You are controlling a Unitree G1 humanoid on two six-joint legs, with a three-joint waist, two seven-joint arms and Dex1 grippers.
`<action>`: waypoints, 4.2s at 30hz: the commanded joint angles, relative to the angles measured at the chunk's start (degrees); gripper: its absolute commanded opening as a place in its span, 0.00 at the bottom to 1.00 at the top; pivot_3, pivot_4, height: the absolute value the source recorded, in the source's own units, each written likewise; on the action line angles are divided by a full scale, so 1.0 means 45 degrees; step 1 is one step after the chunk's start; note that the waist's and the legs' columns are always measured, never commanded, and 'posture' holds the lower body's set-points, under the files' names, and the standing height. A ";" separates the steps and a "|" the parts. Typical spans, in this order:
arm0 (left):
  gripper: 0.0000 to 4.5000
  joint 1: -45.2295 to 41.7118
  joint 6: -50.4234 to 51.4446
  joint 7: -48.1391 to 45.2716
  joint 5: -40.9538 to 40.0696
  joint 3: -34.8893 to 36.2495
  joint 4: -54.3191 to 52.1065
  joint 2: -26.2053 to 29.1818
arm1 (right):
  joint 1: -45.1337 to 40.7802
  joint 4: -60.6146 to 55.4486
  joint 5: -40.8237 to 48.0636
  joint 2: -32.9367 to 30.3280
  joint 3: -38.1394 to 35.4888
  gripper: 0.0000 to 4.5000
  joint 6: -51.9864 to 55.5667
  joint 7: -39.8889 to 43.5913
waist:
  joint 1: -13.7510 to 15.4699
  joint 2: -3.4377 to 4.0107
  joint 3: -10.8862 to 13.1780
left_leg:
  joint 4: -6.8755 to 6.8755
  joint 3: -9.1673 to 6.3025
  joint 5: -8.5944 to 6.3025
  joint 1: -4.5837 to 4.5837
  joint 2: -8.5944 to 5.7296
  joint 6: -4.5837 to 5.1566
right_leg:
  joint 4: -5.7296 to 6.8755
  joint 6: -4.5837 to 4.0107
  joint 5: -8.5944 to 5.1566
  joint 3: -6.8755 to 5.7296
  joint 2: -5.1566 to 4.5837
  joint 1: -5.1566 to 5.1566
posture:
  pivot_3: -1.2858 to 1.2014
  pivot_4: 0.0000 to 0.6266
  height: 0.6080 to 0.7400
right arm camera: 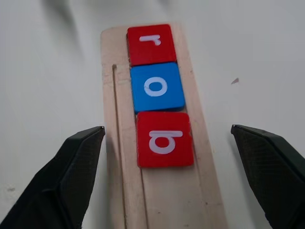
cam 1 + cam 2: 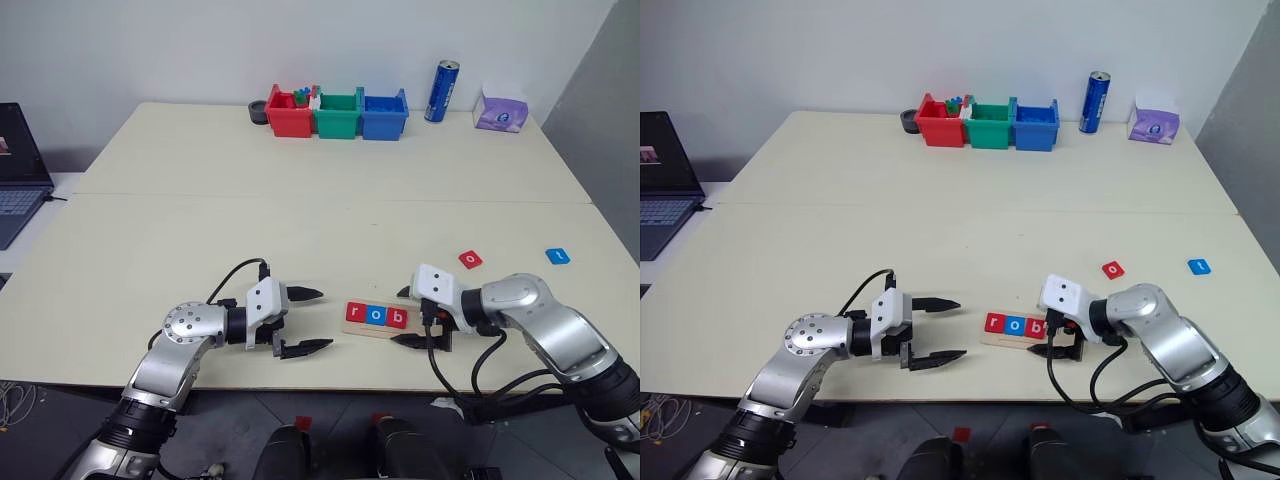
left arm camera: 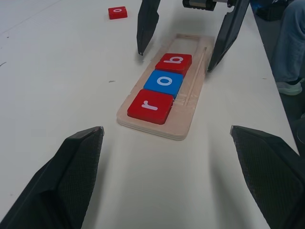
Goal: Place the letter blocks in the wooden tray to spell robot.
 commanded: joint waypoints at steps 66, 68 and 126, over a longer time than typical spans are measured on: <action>1.00 -0.0209 -0.0354 0.0167 0.0145 -0.0071 -0.0140 -0.0082 | 0.1144 0.4435 -0.0397 0.2799 -0.5456 0.97 -0.1755 -0.6995 | -0.0018 0.0002 0.0000 | -0.0011 0.0044 0.0000 -0.0003 -0.0004 0.0000 | -0.0001 -0.0051 0.0029 0.0011 0.0003 -0.0006 | 0.52 0.24 1.00; 1.00 -0.0215 -0.0313 0.0189 0.0146 -0.0079 -0.0193 -0.0087 | 0.0895 0.5198 -0.0202 0.2905 -0.5550 0.97 -0.1706 -0.6848 | -0.0019 0.0002 0.0001 | -0.0015 0.0045 0.0000 -0.0004 -0.0006 0.0000 | -0.0001 -0.0052 0.0030 0.0010 0.0003 -0.0005 | 0.52 0.24 1.00; 1.00 -0.0424 -0.0787 -0.0394 0.0254 -0.0035 0.0472 0.0064 | 0.5557 -0.0634 0.1266 -0.2354 -0.5289 1.00 -0.1307 -0.1622 | -0.0016 -0.0005 -0.0010 | -0.0027 0.0042 -0.0002 0.0001 -0.0010 0.0001 | -0.0021 -0.0016 -0.0022 -0.0001 0.0020 0.0000 | 0.52 0.24 1.00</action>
